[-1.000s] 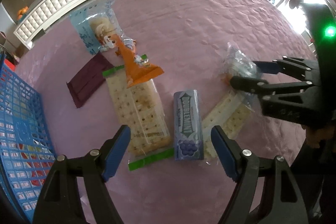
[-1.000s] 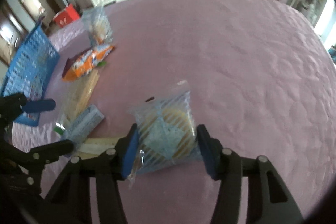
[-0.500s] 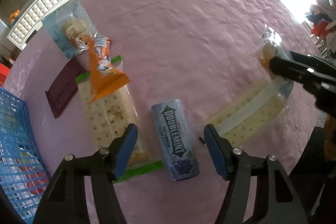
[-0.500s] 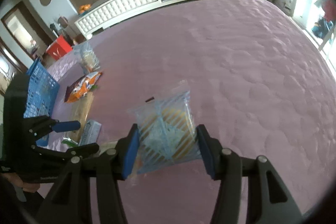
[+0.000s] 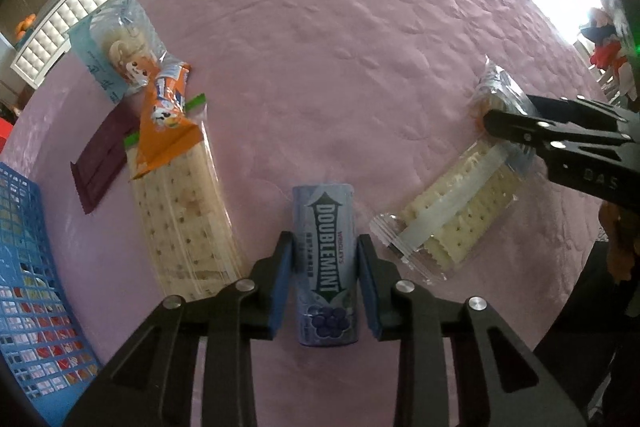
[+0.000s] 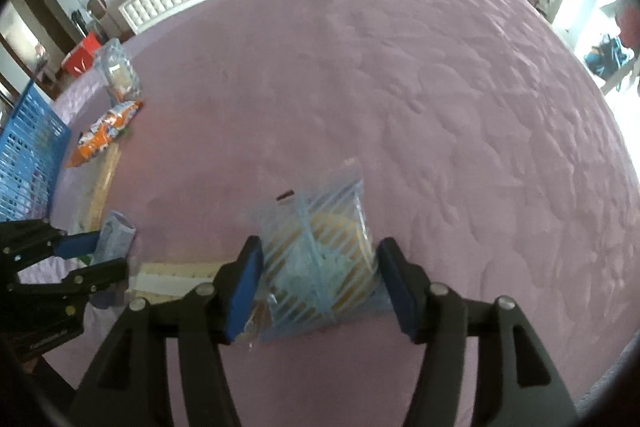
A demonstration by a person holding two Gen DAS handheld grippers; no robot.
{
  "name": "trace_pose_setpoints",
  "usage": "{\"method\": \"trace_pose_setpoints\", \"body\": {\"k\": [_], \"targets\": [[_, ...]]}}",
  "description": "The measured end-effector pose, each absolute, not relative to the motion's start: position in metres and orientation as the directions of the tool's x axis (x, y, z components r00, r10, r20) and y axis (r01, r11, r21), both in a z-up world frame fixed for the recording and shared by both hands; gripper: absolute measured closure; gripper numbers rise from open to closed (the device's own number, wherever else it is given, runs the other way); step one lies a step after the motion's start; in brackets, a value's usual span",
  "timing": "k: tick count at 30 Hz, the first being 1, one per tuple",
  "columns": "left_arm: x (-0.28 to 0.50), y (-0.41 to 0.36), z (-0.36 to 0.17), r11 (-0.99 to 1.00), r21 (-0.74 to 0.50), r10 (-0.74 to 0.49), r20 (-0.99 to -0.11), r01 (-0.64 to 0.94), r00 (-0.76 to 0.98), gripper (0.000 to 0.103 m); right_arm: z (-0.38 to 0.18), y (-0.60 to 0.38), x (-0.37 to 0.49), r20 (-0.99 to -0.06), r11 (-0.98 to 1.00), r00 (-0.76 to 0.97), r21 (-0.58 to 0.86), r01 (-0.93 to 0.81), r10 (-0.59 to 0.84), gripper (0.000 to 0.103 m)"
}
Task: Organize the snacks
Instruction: 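Carry striped bag in right tool while left tool carries Doublemint box to basket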
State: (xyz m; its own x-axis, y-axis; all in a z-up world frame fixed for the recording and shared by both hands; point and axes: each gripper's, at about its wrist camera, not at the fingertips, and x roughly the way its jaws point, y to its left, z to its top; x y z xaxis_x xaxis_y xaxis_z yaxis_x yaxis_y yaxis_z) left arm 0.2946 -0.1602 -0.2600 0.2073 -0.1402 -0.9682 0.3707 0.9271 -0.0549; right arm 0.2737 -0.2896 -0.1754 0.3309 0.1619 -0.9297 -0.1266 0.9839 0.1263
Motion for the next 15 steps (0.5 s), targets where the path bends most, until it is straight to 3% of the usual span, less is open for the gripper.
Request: {"method": "trace_pose_setpoints", "body": {"k": [6,8,15], "targets": [[0.283,-0.134,-0.247,0.929,-0.061,-0.151,-0.963,0.365,0.222,0.075,-0.178,-0.281,0.287,-0.936,0.984,0.319,0.112,-0.139,0.151,0.036],[0.28,-0.13,-0.239,0.93,-0.067,-0.16,-0.959,0.362,0.233,0.075,-0.178,-0.285,0.286,-0.932,0.982,0.319,0.137,-0.133,0.173,0.043],[0.267,-0.114,-0.21,0.93,-0.086,-0.195,-0.939,0.357,0.283,0.075,-0.154,-0.291,0.274,-0.889,0.972,0.394,0.207,-0.107,0.233,0.046]]}}
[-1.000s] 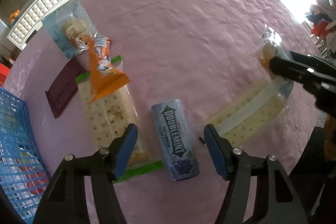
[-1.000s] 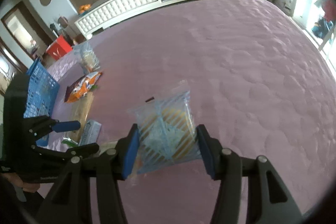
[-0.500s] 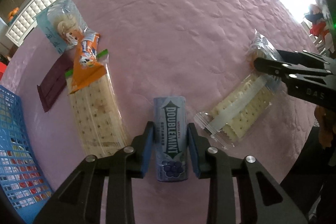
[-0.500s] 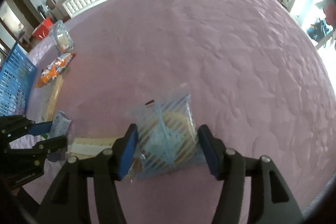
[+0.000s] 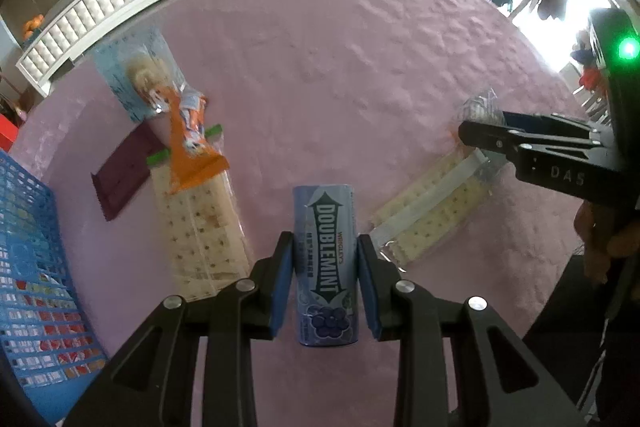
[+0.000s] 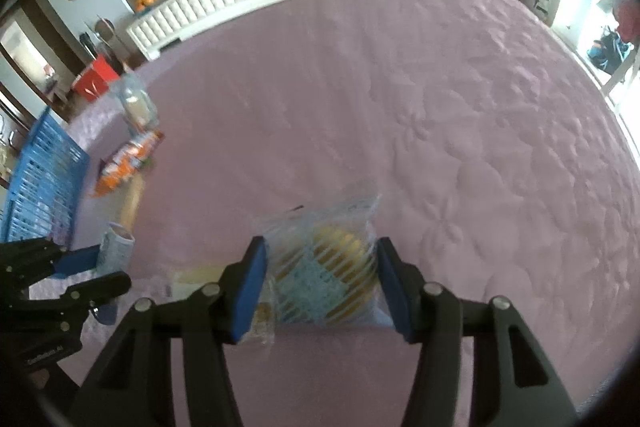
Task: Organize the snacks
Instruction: 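Carry striped bag in right tool while left tool carries Doublemint box to basket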
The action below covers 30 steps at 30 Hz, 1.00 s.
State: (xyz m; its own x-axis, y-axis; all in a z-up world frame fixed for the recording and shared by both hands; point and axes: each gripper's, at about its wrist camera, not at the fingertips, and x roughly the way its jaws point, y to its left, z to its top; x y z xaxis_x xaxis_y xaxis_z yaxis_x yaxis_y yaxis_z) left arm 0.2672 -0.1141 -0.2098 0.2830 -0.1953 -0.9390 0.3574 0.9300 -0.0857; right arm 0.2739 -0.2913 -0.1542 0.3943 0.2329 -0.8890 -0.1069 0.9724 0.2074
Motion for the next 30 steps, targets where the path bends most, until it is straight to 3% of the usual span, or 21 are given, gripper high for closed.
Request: {"method": "trace_pose_setpoints", "body": {"k": [9,16,30], "targets": [[0.241,-0.082,-0.16,0.938,-0.097,-0.225,-0.901,0.331,0.372,0.075,-0.089,-0.261,0.254,-0.797,0.962,0.543,0.175,-0.212,0.265,0.048],[0.22,-0.051,-0.118,0.951,-0.099,-0.231,-0.859,0.294,0.457,0.075,-0.047,-0.215,0.243,-0.728,0.908,0.555,0.242,-0.342,0.403,0.048],[0.181,0.026,-0.111,0.976,-0.099,-0.185,-0.849,0.195,0.495,0.075,-0.087,-0.136,0.236,-0.821,0.892,0.399,0.265,-0.366,0.408,0.047]]}}
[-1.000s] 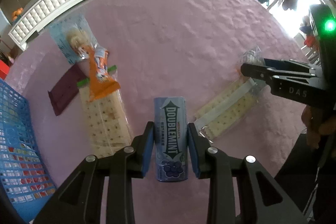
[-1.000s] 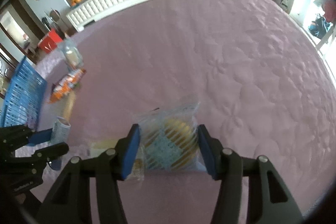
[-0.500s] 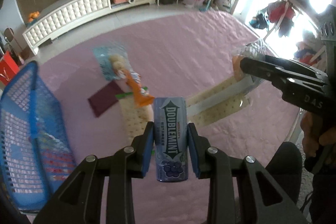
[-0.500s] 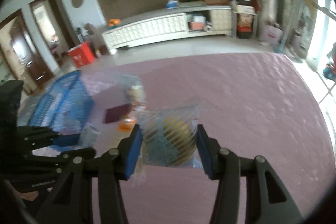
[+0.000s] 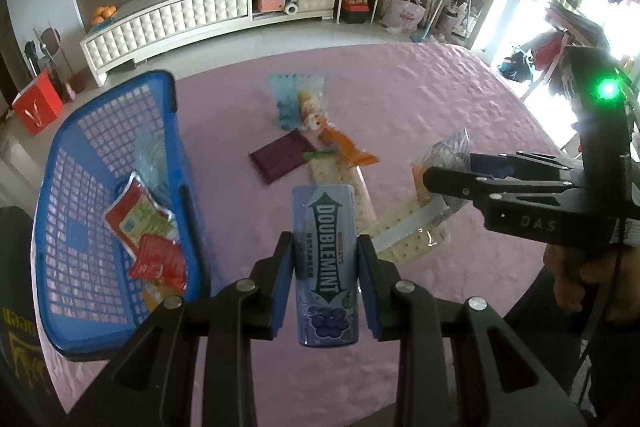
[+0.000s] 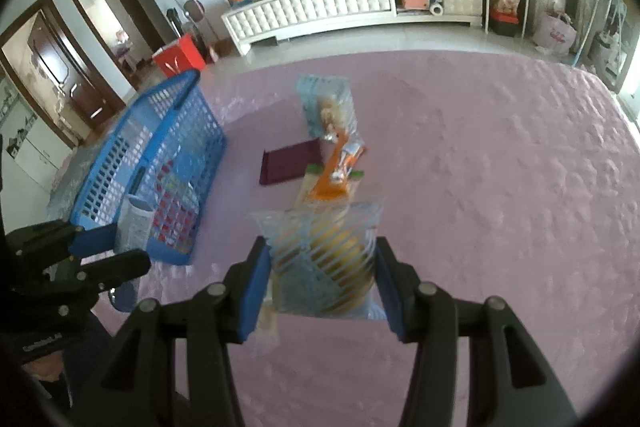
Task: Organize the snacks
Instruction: 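Carry striped bag in right tool while left tool carries Doublemint box to basket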
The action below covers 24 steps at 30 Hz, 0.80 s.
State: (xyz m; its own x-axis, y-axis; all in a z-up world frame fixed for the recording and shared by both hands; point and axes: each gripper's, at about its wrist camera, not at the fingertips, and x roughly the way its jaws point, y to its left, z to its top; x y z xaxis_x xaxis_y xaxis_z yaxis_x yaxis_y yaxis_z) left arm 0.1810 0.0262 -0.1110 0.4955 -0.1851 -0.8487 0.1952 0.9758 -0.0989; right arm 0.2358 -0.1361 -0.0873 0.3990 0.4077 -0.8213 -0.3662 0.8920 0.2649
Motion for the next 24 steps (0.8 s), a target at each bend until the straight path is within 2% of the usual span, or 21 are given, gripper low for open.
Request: {"method": "trace_pose_setpoints", "body": {"k": [3,12,20,24], "targets": [[0.177,0.028,-0.112,0.976,-0.108,-0.191,-0.847,0.191,0.497,0.075,-0.083,-0.126,0.23,-0.819,0.888,0.419,0.218,-0.405,0.392,0.047],[0.171,0.041,-0.105,0.976,-0.125,-0.201,-0.825,0.177,0.528,0.075,-0.048,-0.102,0.215,-0.724,0.811,0.45,0.262,-0.523,0.524,0.047],[0.16,0.074,-0.085,0.98,-0.143,-0.195,-0.793,0.135,0.577,0.075,-0.023,-0.055,0.214,-0.706,0.756,0.417,0.26,-0.601,0.573,0.045],[0.156,0.095,-0.077,0.983,-0.147,-0.182,-0.781,0.108,0.597,0.075,-0.02,-0.022,0.213,-0.723,0.747,0.417,0.205,-0.632,0.551,0.044]]}}
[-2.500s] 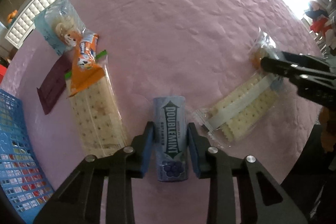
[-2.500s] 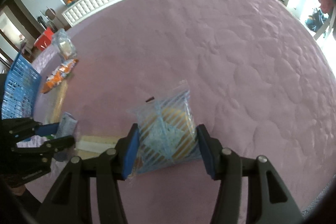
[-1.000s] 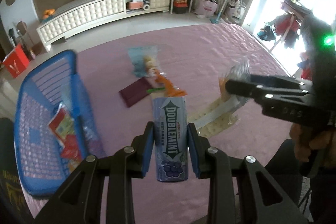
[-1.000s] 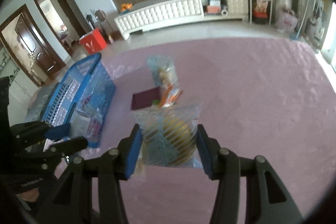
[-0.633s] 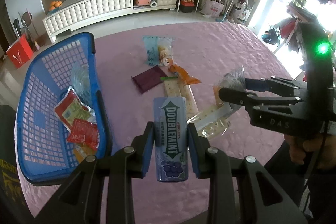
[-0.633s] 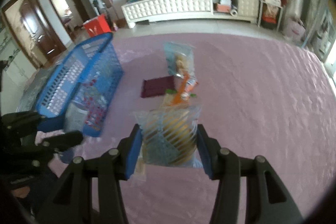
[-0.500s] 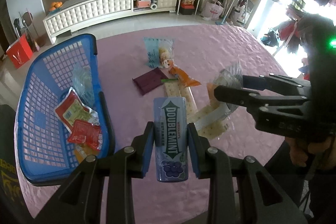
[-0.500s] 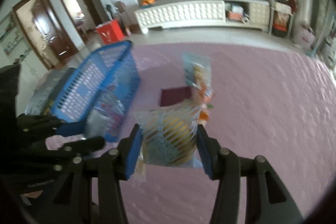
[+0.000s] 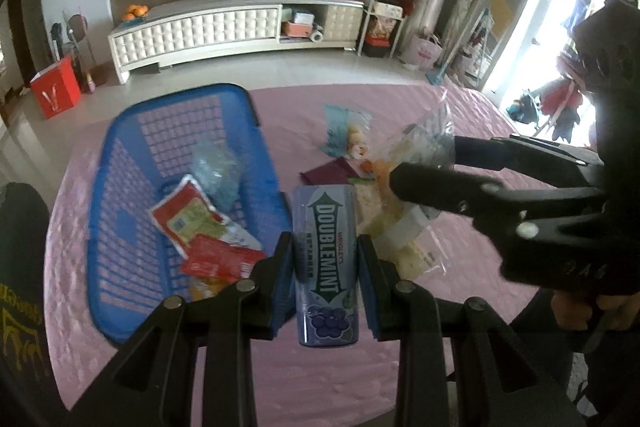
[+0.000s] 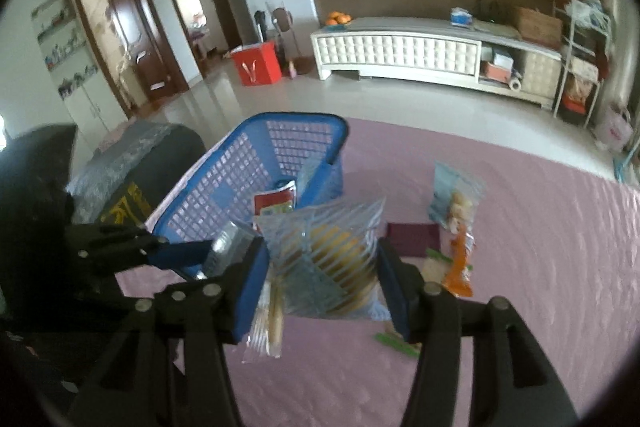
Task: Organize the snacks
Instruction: 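Carry striped bag in right tool while left tool carries Doublemint box to basket, then open both tools to drop striped bag and Doublemint box into the basket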
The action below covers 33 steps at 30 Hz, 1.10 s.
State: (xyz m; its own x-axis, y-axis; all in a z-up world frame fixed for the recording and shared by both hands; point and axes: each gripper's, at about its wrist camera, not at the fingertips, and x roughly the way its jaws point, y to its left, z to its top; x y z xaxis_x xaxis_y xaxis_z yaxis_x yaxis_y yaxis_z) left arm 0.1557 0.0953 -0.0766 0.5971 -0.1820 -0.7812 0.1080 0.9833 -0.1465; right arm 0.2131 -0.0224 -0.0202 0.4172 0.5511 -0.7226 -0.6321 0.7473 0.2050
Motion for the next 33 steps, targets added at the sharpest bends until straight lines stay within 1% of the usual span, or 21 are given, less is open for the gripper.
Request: {"method": "trace_pose_setpoints", "body": {"k": [3,8,12,19,27,33], "targets": [[0.151,0.115,-0.071,0.986,-0.147,-0.166,-0.773,0.083,0.612,0.075,-0.022,0.0,0.213,-0.733,0.737,0.412,0.179,-0.651,0.542,0.044],[0.15,0.143,-0.07,0.987,-0.154,-0.145,-0.769,0.04,0.623,0.075,-0.021,0.028,0.218,-0.735,0.706,0.377,0.192,-0.681,0.564,0.044],[0.154,0.169,-0.074,0.985,-0.173,-0.134,-0.771,-0.003,0.623,0.075,-0.022,0.049,0.221,-0.736,0.691,0.379,0.163,-0.705,0.561,0.044],[0.164,0.194,-0.078,0.982,-0.186,-0.132,-0.78,-0.026,0.612,0.075,-0.021,0.082,0.224,-0.743,0.66,0.36,0.143,-0.737,0.564,0.044],[0.179,0.208,-0.097,0.983,-0.181,-0.134,-0.806,-0.023,0.577,0.075,-0.04,0.102,0.234,-0.803,0.698,0.346,0.118,-0.706,0.486,0.044],[0.187,0.217,-0.114,0.98,-0.197,-0.142,-0.824,-0.041,0.549,0.074,-0.051,0.101,0.239,-0.825,0.717,0.33,0.125,-0.686,0.459,0.044]]}}
